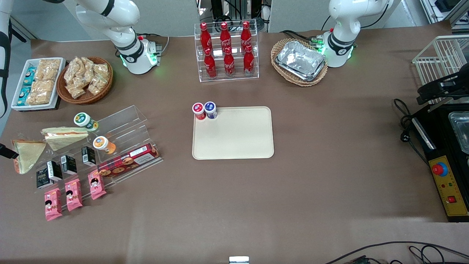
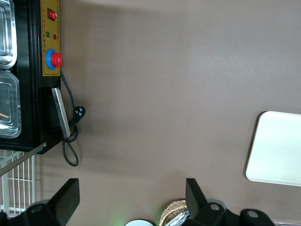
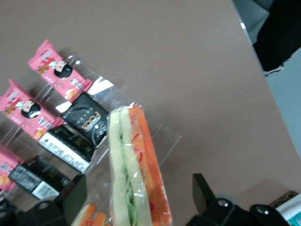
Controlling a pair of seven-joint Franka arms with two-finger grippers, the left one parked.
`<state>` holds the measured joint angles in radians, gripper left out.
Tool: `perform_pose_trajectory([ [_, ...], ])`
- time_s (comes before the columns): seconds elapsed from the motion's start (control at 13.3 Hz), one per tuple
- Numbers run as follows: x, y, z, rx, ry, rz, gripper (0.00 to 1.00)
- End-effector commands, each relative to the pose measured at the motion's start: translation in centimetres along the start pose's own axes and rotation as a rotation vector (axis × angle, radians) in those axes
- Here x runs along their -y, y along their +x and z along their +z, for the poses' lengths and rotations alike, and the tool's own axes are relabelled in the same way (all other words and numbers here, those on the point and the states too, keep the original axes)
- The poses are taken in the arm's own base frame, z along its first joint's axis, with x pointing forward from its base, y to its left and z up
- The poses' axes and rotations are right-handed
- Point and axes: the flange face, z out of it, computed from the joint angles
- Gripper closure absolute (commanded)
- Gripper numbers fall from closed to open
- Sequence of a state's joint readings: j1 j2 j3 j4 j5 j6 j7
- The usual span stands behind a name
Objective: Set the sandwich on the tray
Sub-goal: 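Lift the sandwich with the right gripper out of the rack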
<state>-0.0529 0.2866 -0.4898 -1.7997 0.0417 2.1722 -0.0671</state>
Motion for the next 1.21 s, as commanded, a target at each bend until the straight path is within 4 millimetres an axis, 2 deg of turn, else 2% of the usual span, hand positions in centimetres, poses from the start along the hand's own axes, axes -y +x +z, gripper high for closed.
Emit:
perform_pose_trajectory([
  [0.0, 0.1, -1.0, -0.2, -0.018, 0.078, -0.043, 0.0],
  [0.3, 0.1, -1.8, 0.9, 0.005, 0.081, -0.045, 0.0],
  [0.45, -1.2, -2.3, 1.8, -0.003, 0.079, -0.065, 0.0],
  [0.75, -1.3, -2.7, 2.7, -0.021, 0.078, -0.062, 0.0],
  [1.05, -0.4, -2.6, 2.7, -0.039, 0.118, -0.043, 0.06],
  [1.13, -0.2, -2.5, 2.7, -0.04, 0.125, -0.04, 0.13],
])
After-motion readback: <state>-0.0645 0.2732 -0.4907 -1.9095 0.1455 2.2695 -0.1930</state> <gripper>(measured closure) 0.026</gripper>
